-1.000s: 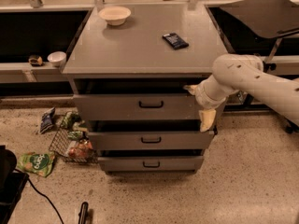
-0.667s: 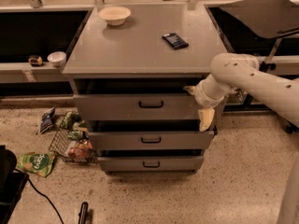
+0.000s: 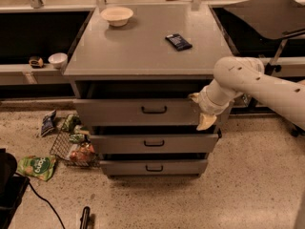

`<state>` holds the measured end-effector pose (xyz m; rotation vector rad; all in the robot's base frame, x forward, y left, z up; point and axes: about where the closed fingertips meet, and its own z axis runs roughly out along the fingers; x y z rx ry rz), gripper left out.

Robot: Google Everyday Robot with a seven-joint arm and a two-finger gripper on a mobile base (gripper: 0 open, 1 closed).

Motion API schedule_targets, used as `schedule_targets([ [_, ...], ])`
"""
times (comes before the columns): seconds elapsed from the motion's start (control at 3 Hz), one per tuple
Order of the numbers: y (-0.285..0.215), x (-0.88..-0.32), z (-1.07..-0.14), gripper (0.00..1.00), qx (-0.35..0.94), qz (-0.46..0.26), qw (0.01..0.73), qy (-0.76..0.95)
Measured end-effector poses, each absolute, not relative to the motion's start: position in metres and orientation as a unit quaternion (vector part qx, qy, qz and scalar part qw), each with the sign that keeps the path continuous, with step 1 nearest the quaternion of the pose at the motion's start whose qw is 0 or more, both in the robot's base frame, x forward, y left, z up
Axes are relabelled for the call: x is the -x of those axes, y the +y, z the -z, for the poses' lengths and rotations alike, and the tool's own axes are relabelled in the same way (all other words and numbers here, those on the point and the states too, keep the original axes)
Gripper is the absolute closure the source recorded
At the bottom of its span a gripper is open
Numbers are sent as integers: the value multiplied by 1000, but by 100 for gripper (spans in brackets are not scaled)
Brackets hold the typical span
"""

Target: Open top drawer

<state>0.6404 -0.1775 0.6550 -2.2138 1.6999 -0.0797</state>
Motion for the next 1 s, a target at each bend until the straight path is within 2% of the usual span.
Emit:
schedule_targets([
  [0.33,-181,-610,-664,65,776,22,165,608],
  [0.67,-182,-610,-673,87,776,22,164,608],
  [1.0,-181,-610,-680,100,776,22,164,608],
])
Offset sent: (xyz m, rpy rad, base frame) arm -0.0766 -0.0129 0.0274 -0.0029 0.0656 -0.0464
